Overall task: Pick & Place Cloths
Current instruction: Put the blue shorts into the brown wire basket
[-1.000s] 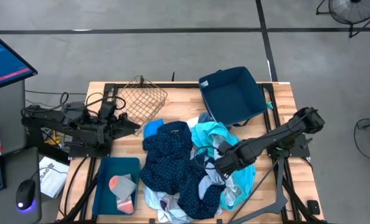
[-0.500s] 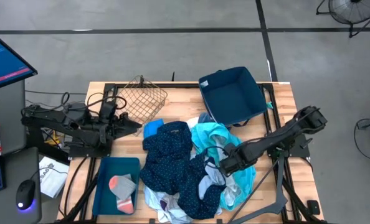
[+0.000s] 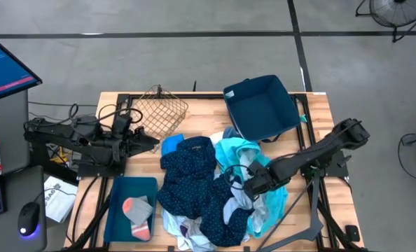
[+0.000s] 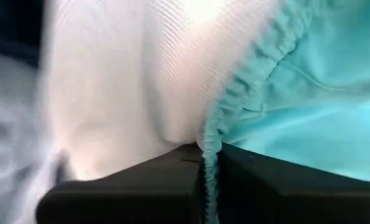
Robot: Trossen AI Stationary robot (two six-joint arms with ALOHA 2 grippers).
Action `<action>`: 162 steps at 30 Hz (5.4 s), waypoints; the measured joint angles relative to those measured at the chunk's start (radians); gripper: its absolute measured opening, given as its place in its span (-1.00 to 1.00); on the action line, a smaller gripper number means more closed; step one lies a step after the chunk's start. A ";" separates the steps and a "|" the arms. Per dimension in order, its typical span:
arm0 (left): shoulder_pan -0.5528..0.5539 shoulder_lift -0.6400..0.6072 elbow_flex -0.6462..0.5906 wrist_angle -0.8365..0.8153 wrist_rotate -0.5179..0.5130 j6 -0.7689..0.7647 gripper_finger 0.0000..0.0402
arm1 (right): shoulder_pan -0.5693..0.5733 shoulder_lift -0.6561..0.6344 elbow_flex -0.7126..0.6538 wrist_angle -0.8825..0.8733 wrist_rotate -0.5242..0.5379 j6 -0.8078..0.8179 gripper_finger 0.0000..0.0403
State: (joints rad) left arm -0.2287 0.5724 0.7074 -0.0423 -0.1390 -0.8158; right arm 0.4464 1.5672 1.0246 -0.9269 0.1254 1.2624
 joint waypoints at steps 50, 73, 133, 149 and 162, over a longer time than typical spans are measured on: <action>0.286 0.524 0.001 0.494 -0.159 0.798 0.68 | -0.404 0.182 1.325 0.144 0.052 -1.052 -1.00; 0.330 0.766 0.000 0.854 0.328 0.721 0.68 | -0.492 0.222 1.323 0.329 -0.148 -1.052 -1.00; 0.909 0.242 0.340 -0.214 0.035 0.946 -1.00 | -0.459 0.231 1.323 0.051 0.086 -1.186 0.08; 0.916 0.371 0.340 -0.239 -0.477 1.381 -1.00 | -0.473 0.243 1.325 0.050 0.085 -1.186 -0.10; 0.936 0.374 0.341 0.021 -0.726 1.579 -1.00 | -0.465 0.243 1.325 0.015 0.083 -1.157 -0.14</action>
State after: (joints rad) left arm 0.7075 0.9461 1.0481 -0.0216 -0.8648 0.7633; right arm -0.0188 1.8107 2.3493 -0.9124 0.2080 0.1059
